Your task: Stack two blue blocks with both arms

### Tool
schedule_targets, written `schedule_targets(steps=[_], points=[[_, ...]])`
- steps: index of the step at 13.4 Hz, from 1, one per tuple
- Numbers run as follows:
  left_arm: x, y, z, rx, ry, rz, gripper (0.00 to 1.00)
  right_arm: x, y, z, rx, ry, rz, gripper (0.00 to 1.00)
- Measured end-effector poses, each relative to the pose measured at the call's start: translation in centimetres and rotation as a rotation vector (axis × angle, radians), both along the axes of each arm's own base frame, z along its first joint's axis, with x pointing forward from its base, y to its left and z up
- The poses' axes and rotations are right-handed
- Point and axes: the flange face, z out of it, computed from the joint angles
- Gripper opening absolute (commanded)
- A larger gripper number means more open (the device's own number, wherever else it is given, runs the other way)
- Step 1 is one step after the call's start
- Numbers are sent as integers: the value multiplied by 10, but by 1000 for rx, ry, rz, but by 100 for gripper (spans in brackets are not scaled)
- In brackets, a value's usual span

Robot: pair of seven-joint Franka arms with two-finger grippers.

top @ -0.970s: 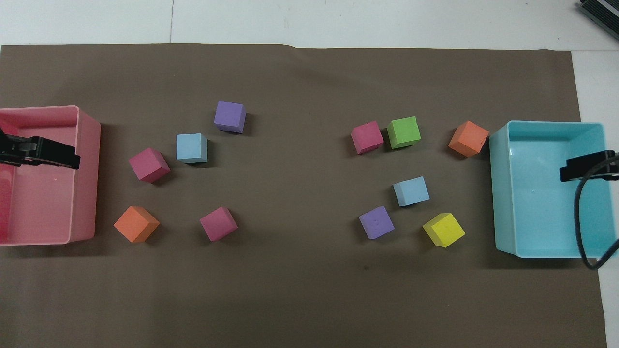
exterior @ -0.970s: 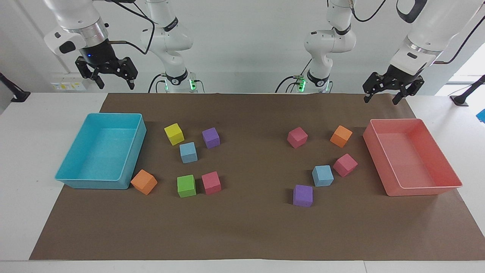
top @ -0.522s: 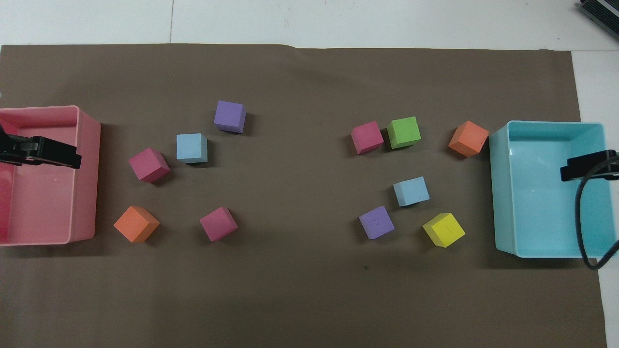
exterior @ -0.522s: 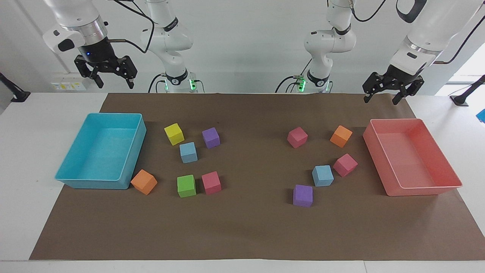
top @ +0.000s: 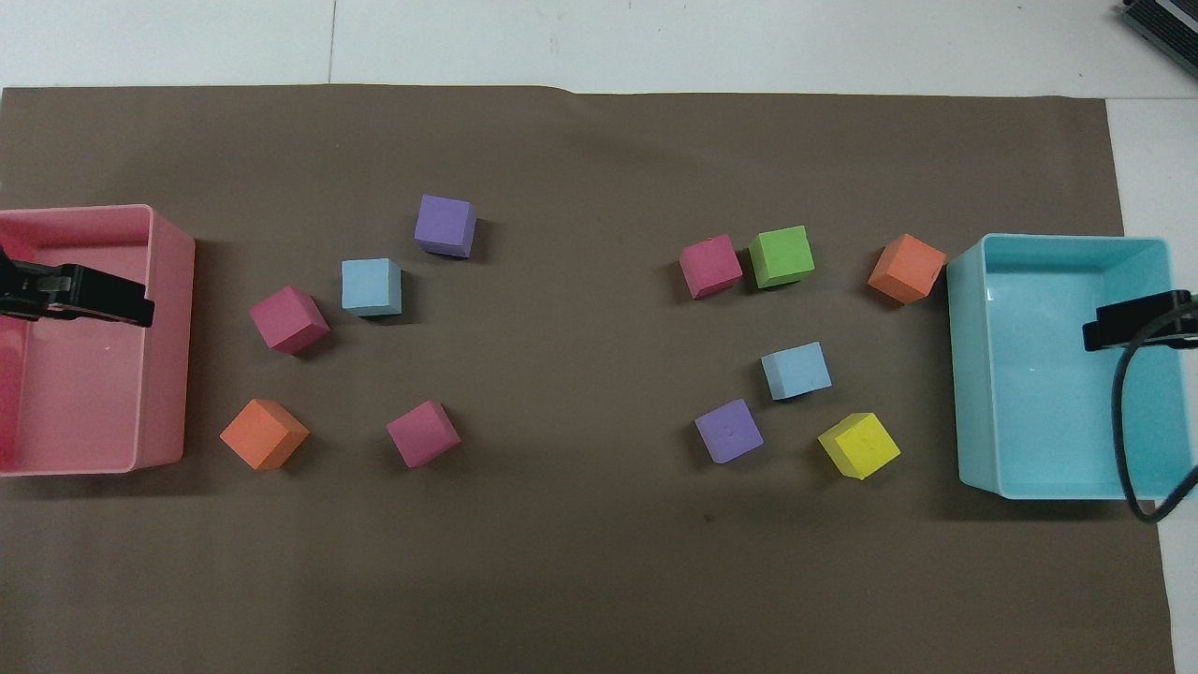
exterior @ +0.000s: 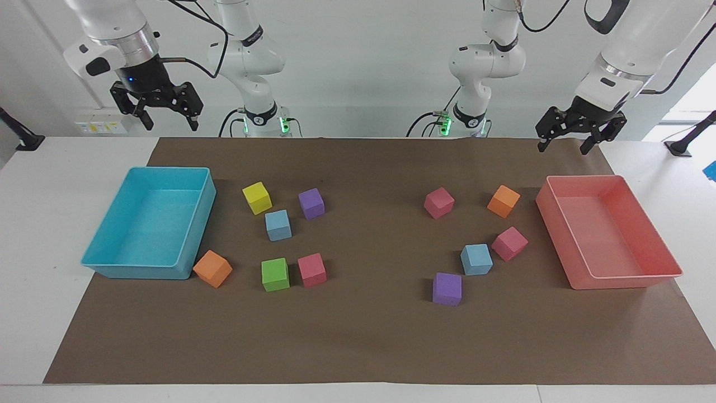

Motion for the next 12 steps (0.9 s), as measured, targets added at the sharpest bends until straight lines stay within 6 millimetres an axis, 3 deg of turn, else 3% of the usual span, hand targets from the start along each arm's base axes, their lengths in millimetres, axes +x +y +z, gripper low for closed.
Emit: schedule_targets(steps=[6, 12], points=[[0, 1, 0, 7, 1, 0, 100, -2, 2, -4, 2, 8, 4, 100], [-1, 0, 0, 8, 5, -4, 100, 9, 35, -45, 2, -3, 68, 100]])
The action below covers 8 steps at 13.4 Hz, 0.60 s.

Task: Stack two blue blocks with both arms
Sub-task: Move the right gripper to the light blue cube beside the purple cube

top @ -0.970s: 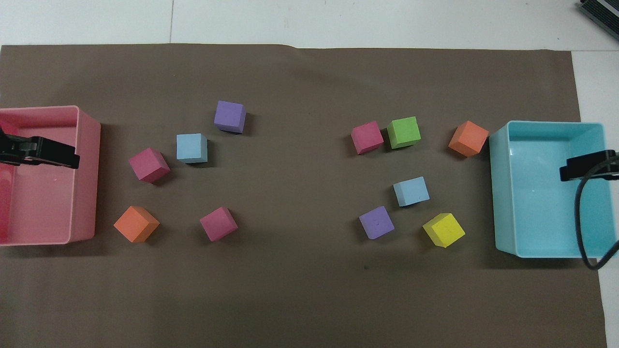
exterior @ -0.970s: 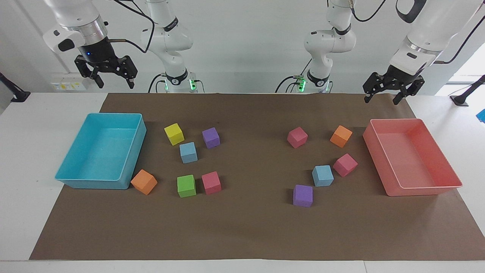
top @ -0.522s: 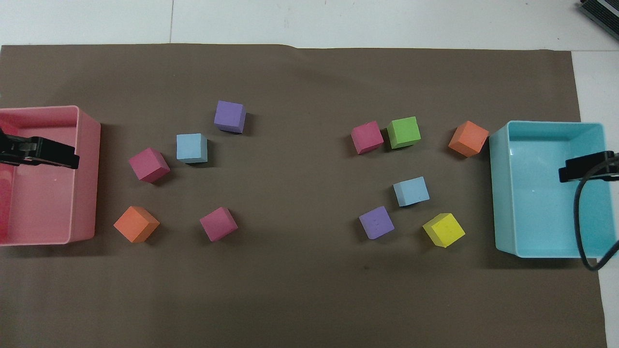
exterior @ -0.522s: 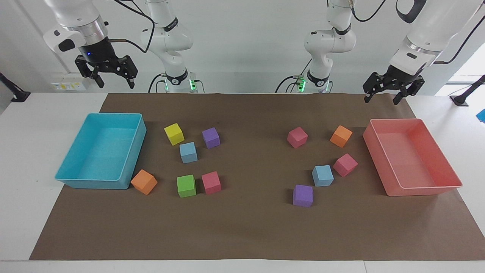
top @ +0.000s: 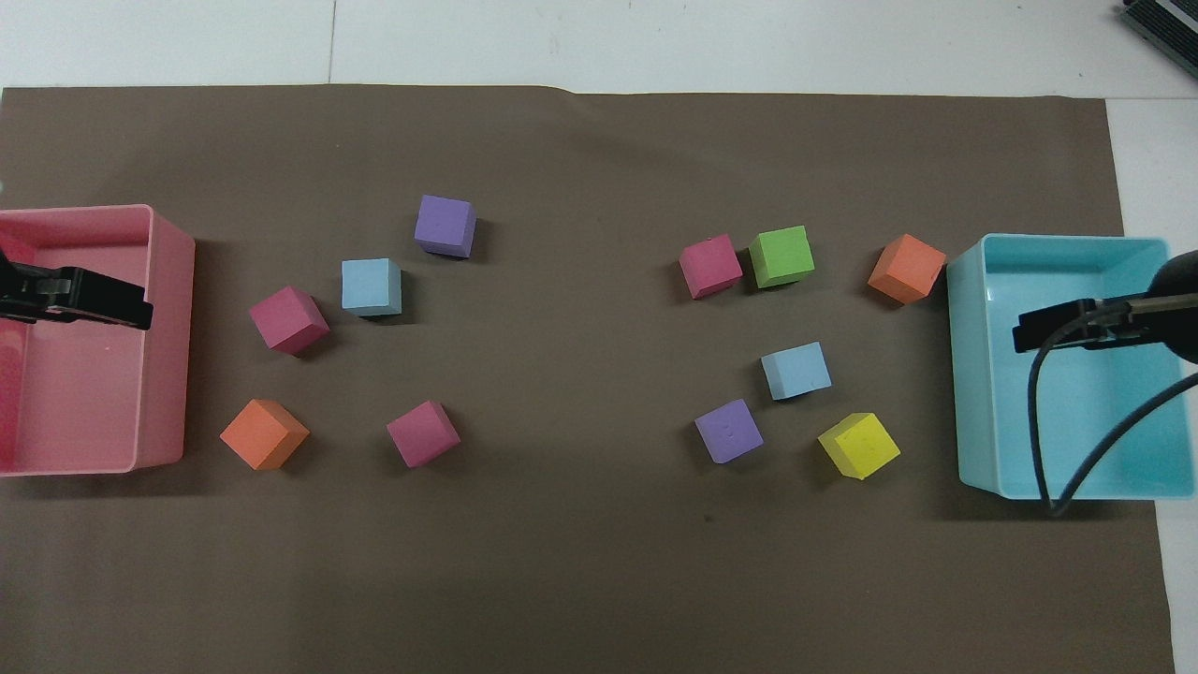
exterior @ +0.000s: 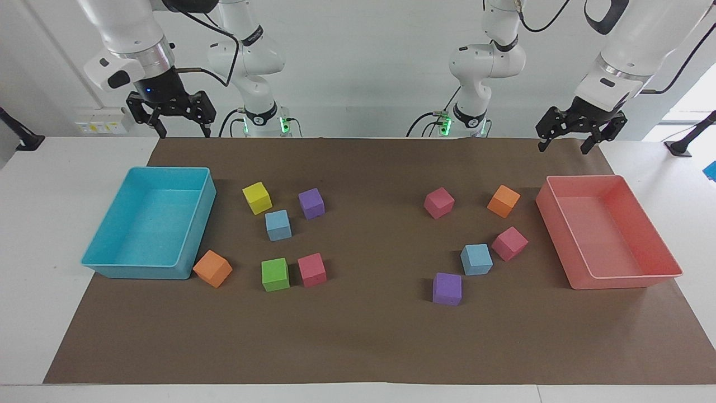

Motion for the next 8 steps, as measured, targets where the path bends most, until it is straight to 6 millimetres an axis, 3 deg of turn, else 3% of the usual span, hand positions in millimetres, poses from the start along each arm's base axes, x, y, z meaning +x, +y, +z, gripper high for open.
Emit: schedule_targets(steps=[5, 8], points=[[-3, -2, -1, 1, 9, -5, 100, 13, 19, -47, -1, 0, 35, 100], [-3, -3, -1, 1, 11, -7, 100, 24, 40, -87, -2, 15, 70, 100]])
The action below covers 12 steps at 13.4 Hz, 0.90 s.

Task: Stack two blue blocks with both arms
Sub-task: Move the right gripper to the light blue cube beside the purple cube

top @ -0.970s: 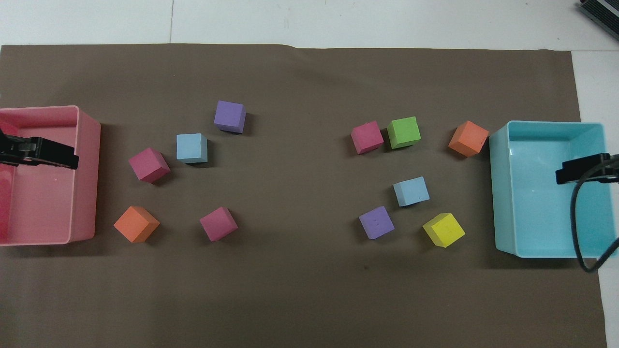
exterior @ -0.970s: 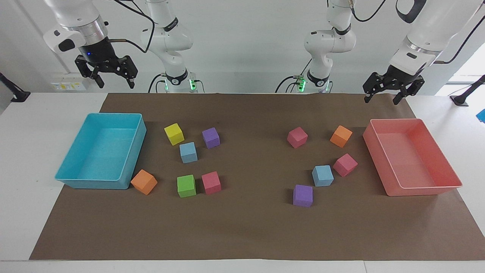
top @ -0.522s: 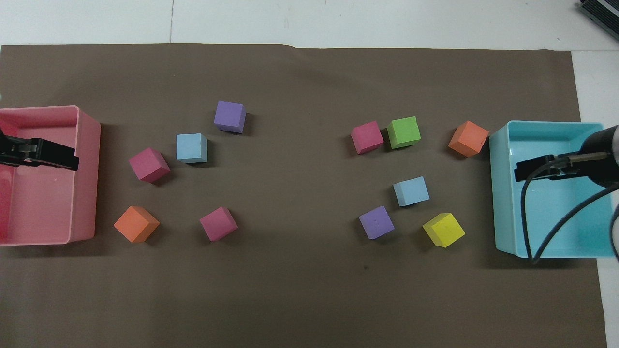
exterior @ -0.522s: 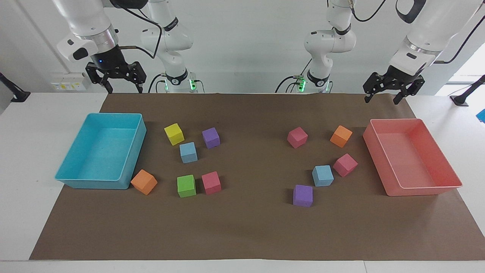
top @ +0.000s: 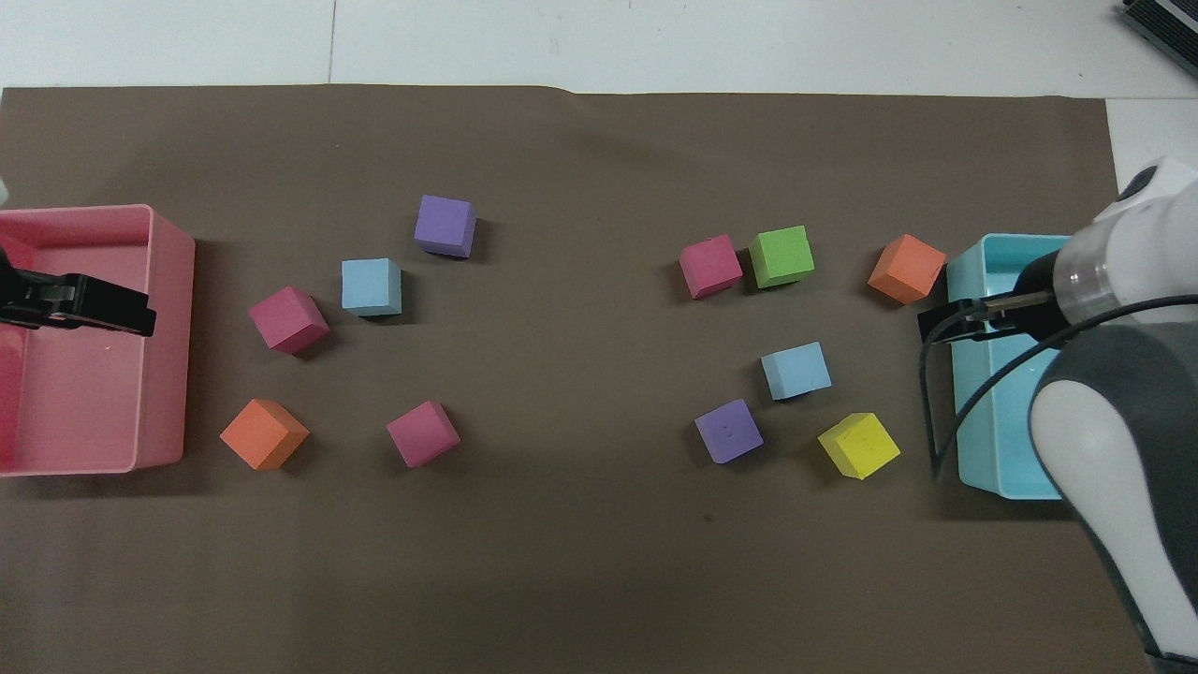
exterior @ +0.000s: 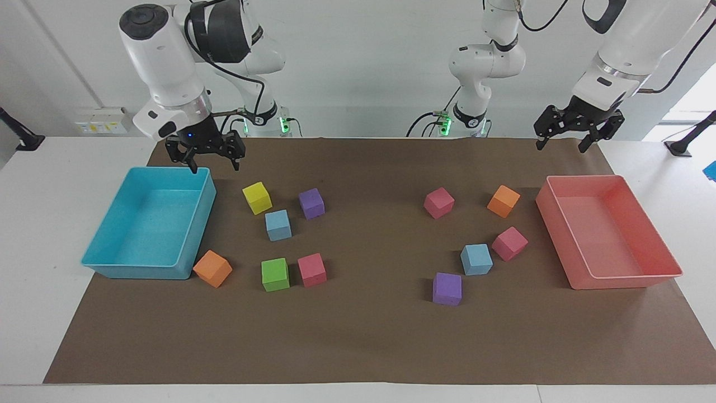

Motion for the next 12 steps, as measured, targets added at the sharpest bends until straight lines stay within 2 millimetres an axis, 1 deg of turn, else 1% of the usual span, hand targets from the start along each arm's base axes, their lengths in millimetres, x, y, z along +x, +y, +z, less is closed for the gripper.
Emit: schedule_targets(steps=[3, 4, 6, 9, 12], points=[[0, 0, 0, 0, -1, 0, 100, 5, 30, -50, 4, 5, 49, 100], [0, 0, 0, 0, -1, 0, 100, 6, 36, -64, 4, 1, 60, 100], [0, 0, 0, 0, -1, 1, 100, 5, 44, -90, 5, -10, 73, 100], [0, 0, 0, 0, -1, 1, 100, -1, 52, -121, 6, -16, 89, 100], [0, 0, 0, 0, -1, 0, 100, -5, 64, -147, 6, -21, 115, 100]])
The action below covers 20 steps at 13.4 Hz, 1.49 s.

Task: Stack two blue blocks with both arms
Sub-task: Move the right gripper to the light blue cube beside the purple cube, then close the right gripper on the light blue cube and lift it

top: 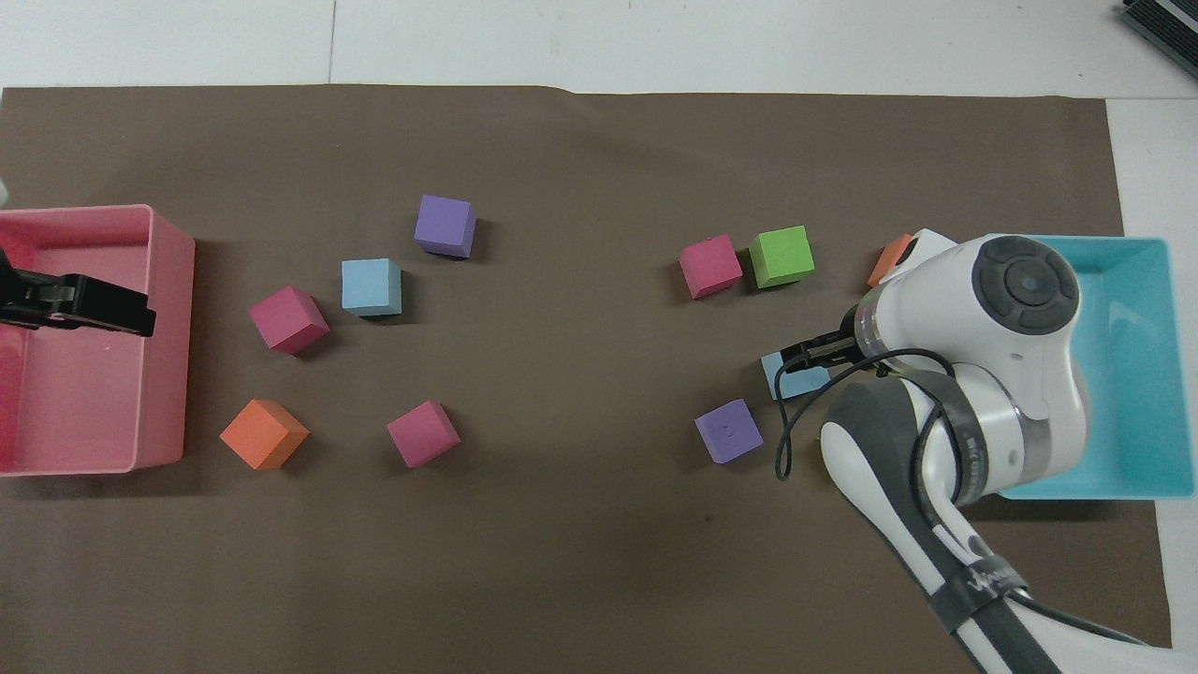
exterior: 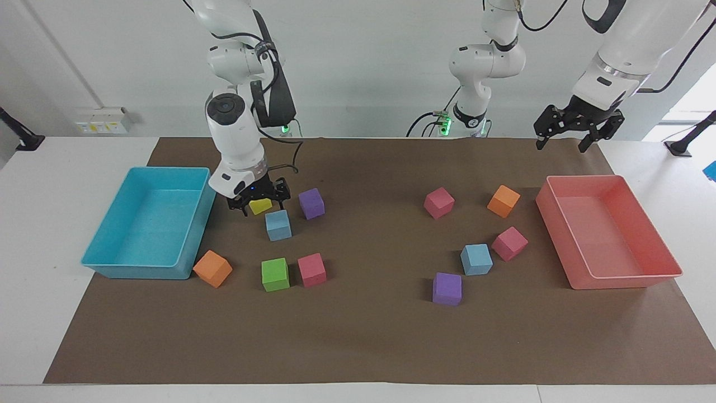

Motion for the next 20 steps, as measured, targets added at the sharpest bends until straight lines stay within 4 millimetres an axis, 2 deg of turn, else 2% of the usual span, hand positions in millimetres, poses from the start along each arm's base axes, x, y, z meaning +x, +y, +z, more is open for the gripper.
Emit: schedule_targets(steps=[6, 11, 14, 17, 18, 19, 20], points=[[0, 0, 0, 0, 0, 0, 100, -9, 0, -50, 69, 4, 76, 100], [0, 0, 0, 0, -1, -1, 100, -11, 3, -84, 62, 8, 102, 100], [0, -1, 0, 0, -1, -1, 100, -17, 8, -96, 59, 15, 112, 100], [0, -1, 1, 0, -1, -1, 100, -18, 7, -99, 57, 20, 124, 100], [0, -1, 1, 0, -1, -1, 100, -18, 6, -100, 57, 21, 123, 91], [0, -1, 1, 0, -1, -1, 100, -18, 5, -100, 57, 21, 122, 61], [0, -1, 1, 0, -1, -1, 100, -18, 5, -100, 57, 21, 121, 1]])
